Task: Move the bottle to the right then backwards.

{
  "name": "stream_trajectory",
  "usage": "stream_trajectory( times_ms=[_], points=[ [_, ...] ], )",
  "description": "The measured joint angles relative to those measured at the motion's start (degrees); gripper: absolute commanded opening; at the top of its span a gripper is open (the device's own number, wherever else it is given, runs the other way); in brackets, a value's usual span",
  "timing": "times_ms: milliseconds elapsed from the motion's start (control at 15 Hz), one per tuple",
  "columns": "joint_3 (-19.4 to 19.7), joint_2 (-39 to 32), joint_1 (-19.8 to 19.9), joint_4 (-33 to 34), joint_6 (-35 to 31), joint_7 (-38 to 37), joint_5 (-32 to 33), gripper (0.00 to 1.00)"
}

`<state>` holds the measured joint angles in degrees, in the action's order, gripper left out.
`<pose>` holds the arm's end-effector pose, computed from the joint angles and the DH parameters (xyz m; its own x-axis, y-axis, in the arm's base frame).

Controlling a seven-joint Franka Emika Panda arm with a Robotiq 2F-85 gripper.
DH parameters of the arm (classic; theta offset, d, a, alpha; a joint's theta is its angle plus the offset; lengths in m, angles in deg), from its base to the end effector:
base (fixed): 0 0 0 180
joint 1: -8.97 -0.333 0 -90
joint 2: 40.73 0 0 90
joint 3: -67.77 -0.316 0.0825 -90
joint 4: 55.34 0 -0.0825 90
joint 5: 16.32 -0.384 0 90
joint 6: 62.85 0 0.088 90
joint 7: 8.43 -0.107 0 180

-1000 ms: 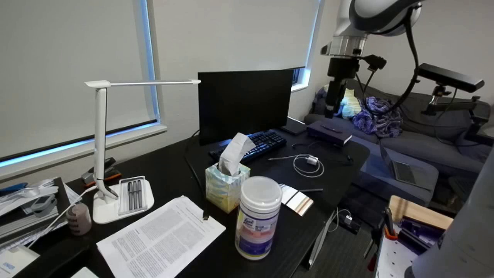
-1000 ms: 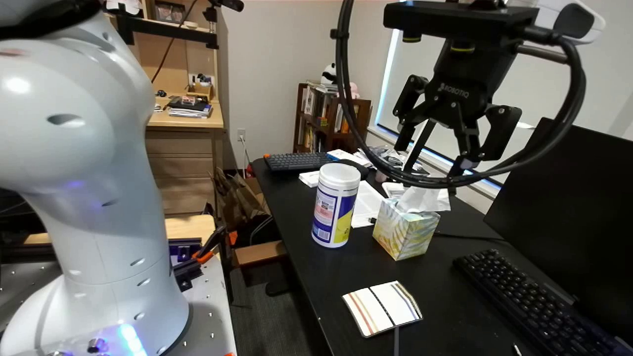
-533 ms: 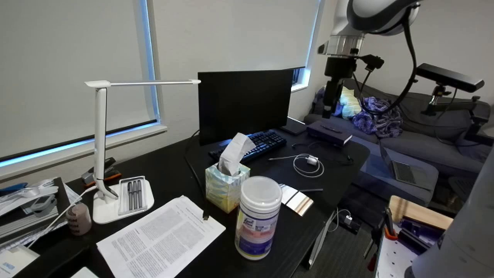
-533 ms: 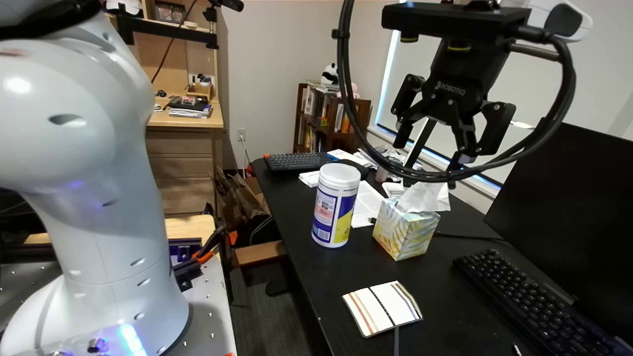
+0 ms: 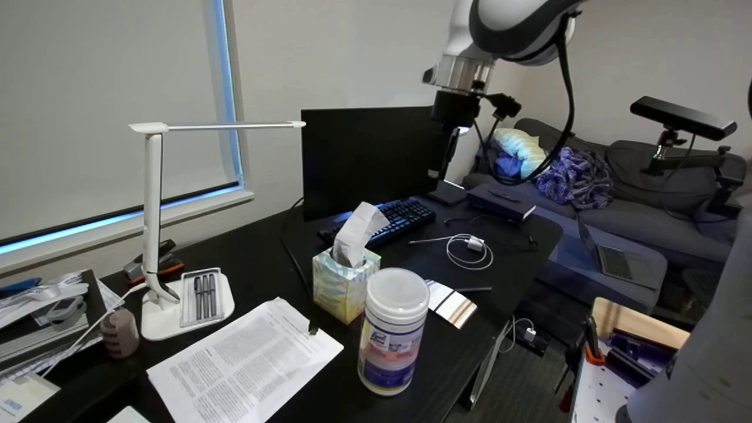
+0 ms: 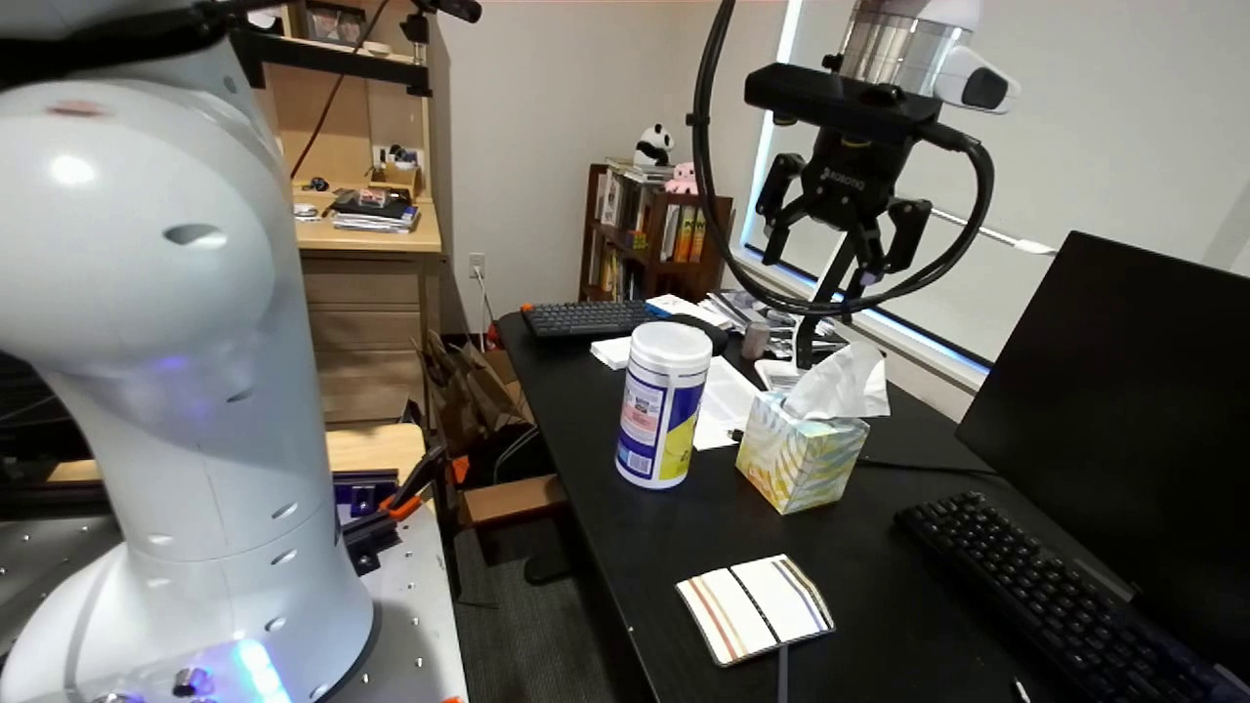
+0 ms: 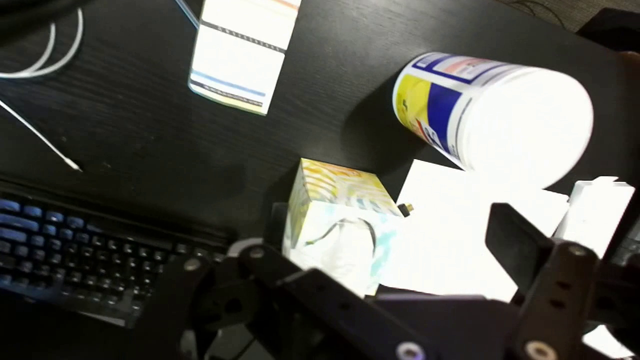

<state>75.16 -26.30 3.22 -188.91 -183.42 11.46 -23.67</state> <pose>0.4677 -0.0089 0.4394 0.9659 0.2506 0.0650 0.2572 -0.9577 -0.1289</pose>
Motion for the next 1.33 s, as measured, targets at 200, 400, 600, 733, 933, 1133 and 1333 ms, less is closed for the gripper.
stream_trajectory(
  times_ms=[200,400,600,733,933,1133,1333],
  points=[
    [-2.6,-5.0,-1.6,3.3,-1.5,1.7,-2.3,1.00],
    [-5.1,-9.0,-2.1,5.8,-1.5,3.7,-3.8,1.00],
    [-7.6,-12.1,-2.1,6.6,-1.5,3.4,-3.8,1.00],
    [-8.4,-13.2,-2.1,6.7,-1.5,3.4,-3.8,1.00],
    [-8.4,-13.4,-1.8,6.9,-1.5,3.4,-3.8,1.00],
    [-8.7,-13.6,-1.8,6.8,-1.1,3.0,-3.8,1.00],
    [-10.4,-13.4,-2.0,3.9,-1.6,-4.8,-3.1,1.00]
  ],
)
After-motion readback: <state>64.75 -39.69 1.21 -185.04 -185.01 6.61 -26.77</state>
